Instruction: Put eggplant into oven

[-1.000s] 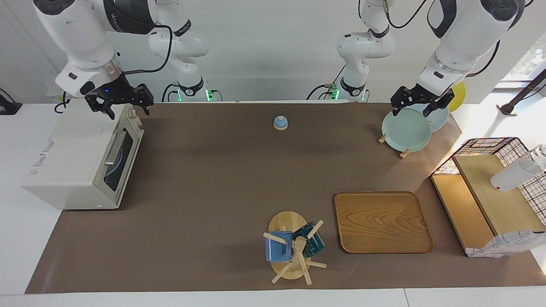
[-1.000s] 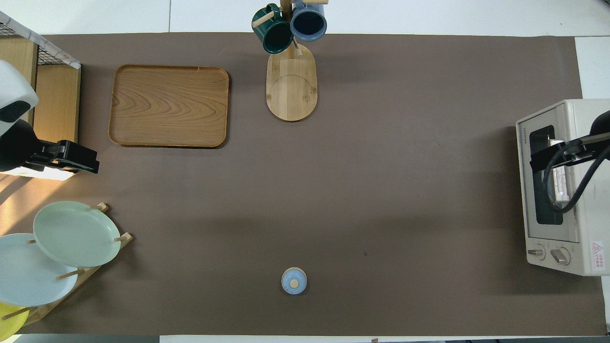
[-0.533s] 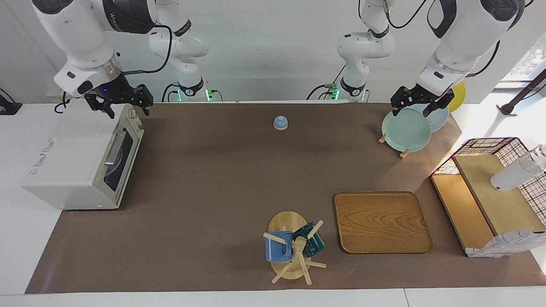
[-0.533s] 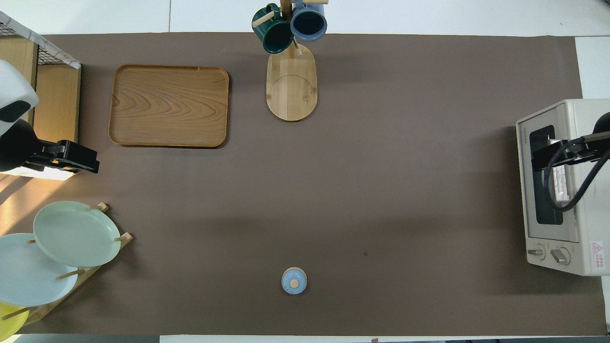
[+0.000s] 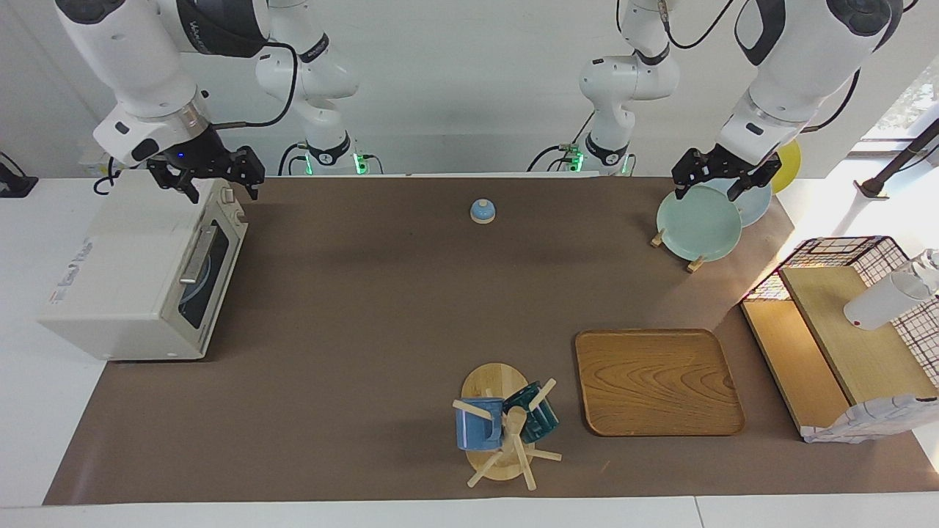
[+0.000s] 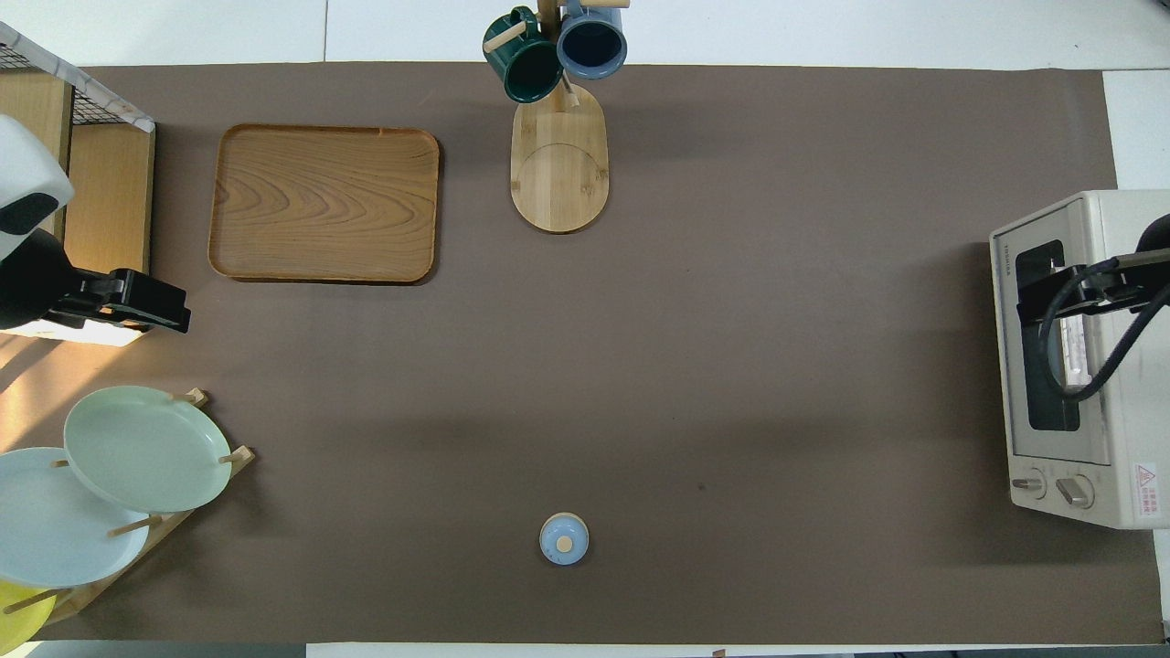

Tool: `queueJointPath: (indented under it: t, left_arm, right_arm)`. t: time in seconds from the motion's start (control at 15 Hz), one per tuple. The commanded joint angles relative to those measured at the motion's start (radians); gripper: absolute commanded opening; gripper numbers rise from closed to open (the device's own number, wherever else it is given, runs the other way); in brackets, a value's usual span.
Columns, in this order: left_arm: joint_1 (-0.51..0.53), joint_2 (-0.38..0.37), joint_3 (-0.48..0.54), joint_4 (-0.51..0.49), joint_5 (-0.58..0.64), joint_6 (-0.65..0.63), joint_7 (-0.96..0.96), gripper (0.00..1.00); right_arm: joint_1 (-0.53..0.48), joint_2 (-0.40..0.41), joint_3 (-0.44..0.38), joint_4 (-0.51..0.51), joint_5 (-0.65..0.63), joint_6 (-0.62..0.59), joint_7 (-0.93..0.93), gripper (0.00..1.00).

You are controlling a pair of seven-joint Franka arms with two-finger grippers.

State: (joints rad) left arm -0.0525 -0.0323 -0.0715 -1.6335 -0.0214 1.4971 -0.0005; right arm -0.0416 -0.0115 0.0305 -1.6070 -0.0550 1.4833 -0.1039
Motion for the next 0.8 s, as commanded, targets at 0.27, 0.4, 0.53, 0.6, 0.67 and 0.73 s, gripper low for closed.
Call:
queueJointPath:
  t: [0.27, 0.4, 0.53, 0.6, 0.67, 0.73]
  left_arm:
    - [0.013, -0.014, -0.004, -0.005, -0.012, -0.001, 0.011, 1.0]
    - [0.013, -0.014, -0.004, -0.005, -0.012, -0.001, 0.011, 1.0]
    - [0.013, -0.014, -0.004, -0.005, -0.012, -0.001, 0.011, 1.0]
    - [0.013, -0.014, -0.004, -0.005, -0.012, -0.001, 0.011, 1.0]
    - [0.013, -0.014, -0.004, -0.005, -0.012, -0.001, 0.011, 1.0]
    - [0.013, -0.014, -0.004, -0.005, -0.012, -0.001, 0.011, 1.0]
  right_arm:
    - [-0.009, -0.008, 0.002, -0.004, 0.032, 0.006, 0.018, 1.0]
    - [-0.008, -0.007, 0.002, -0.004, 0.032, 0.014, 0.018, 1.0]
    - [-0.008, -0.007, 0.003, -0.004, 0.033, 0.017, 0.02, 1.0]
    - [-0.006, -0.007, 0.003, -0.004, 0.037, 0.017, 0.021, 1.0]
    - [-0.006, -0.007, 0.003, -0.004, 0.041, 0.018, 0.027, 1.0]
    - [-0.006, -0.007, 0.003, -0.004, 0.043, 0.018, 0.05, 1.0]
